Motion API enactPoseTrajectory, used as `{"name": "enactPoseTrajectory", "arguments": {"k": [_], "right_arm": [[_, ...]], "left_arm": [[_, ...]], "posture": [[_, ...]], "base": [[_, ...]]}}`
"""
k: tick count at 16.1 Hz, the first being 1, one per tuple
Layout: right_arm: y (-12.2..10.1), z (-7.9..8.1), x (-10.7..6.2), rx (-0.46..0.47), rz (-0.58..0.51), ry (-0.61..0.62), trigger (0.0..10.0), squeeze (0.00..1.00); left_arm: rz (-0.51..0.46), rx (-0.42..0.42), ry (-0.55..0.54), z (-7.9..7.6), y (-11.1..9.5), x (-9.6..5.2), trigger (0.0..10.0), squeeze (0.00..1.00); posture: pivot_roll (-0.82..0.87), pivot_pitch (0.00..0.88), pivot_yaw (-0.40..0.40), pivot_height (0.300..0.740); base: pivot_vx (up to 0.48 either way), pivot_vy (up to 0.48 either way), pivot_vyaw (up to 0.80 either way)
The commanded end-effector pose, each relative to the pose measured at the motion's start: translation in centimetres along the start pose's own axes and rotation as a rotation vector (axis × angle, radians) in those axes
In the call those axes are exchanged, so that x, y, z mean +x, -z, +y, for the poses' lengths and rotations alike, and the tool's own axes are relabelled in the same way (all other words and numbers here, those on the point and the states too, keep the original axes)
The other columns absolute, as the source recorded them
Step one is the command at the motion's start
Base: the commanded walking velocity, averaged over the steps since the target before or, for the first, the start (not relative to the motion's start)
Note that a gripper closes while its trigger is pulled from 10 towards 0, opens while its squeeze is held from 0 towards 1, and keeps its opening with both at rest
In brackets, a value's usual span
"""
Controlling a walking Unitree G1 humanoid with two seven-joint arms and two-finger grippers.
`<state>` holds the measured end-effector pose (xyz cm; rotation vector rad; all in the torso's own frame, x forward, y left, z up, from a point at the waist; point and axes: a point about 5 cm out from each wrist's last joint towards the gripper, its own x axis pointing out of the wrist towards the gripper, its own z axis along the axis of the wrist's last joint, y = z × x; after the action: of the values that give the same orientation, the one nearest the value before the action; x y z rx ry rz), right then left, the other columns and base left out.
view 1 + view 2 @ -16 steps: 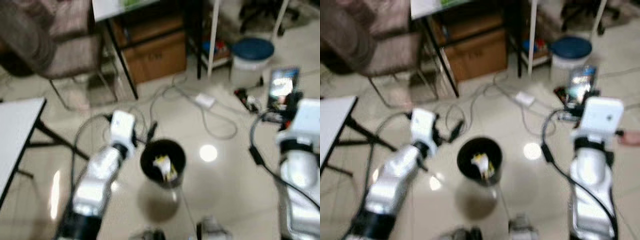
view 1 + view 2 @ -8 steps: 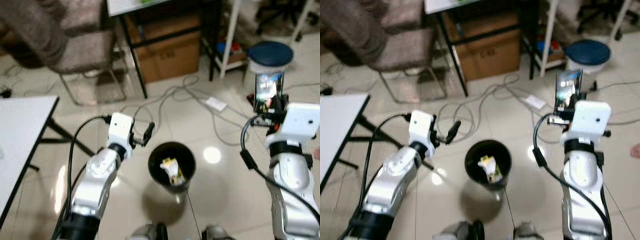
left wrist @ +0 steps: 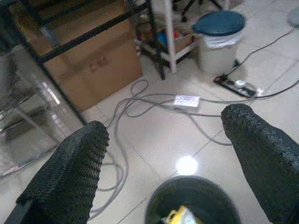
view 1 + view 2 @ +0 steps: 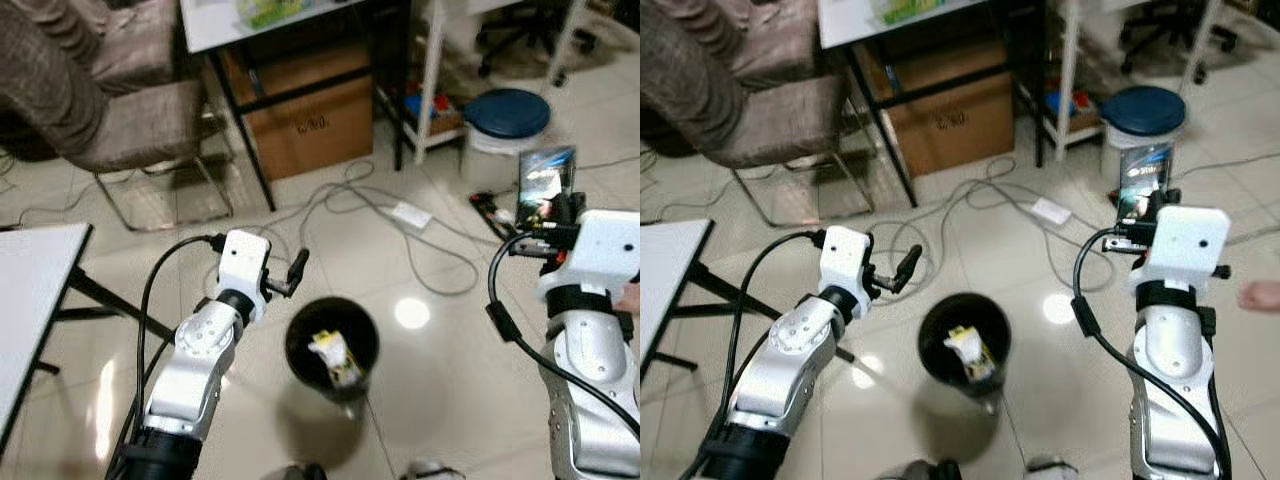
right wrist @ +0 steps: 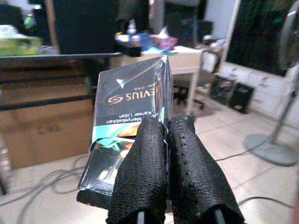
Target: Picking trash to rubbish bin
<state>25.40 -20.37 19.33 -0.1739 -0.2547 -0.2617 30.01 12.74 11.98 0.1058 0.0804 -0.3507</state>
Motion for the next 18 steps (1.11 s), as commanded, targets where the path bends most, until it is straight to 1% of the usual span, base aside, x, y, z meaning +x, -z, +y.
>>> {"name": "enactPoseTrajectory", "arguments": {"k": [1,2,11,15,17,18], "right_arm": [[0.0,0.8,-0.1,0.021,0.009,-0.033,10.0,0.00],[0.0,0.8,-0.1,0.021,0.009,-0.033,10.0,0.00],[0.5,1.3,-0.4,0.035,0.039,-0.054,10.0,0.00],[1.9,1.3,-0.5,0.104,0.102,-0.058,10.0,0.00],[2.9,1.3,-0.6,0.118,0.134,-0.070,10.0,0.00],[4.0,1.5,-0.6,0.117,0.162,-0.087,10.0,0.00]], "left_arm": [[0.028,0.004,-0.045,1.1,0.6,-0.5,10.0,0.00],[0.019,-0.014,-0.048,1.1,0.6,-0.5,10.0,0.00],[0.021,-0.018,-0.058,1.1,0.6,-0.6,10.0,0.00],[0.021,-0.004,-0.068,1.6,0.5,-1.1,10.0,0.00],[0.027,0.012,-0.076,2.0,0.5,-1.5,10.0,0.00],[0.035,0.035,-0.087,2.7,0.3,-2.2,10.0,0.00]], "posture": [[-0.12,0.209,0.160,0.740],[-0.12,0.210,0.160,0.740],[-0.11,0.217,0.159,0.740],[-0.09,0.233,0.174,0.740],[-0.07,0.250,0.186,0.740],[-0.03,0.276,0.206,0.740]], "base": [[0.480,0.000,0.00],[0.424,0.000,0.00],[0.000,0.000,0.00],[0.000,0.000,0.00],[0.000,0.000,0.00],[0.000,0.000,0.00]]}}
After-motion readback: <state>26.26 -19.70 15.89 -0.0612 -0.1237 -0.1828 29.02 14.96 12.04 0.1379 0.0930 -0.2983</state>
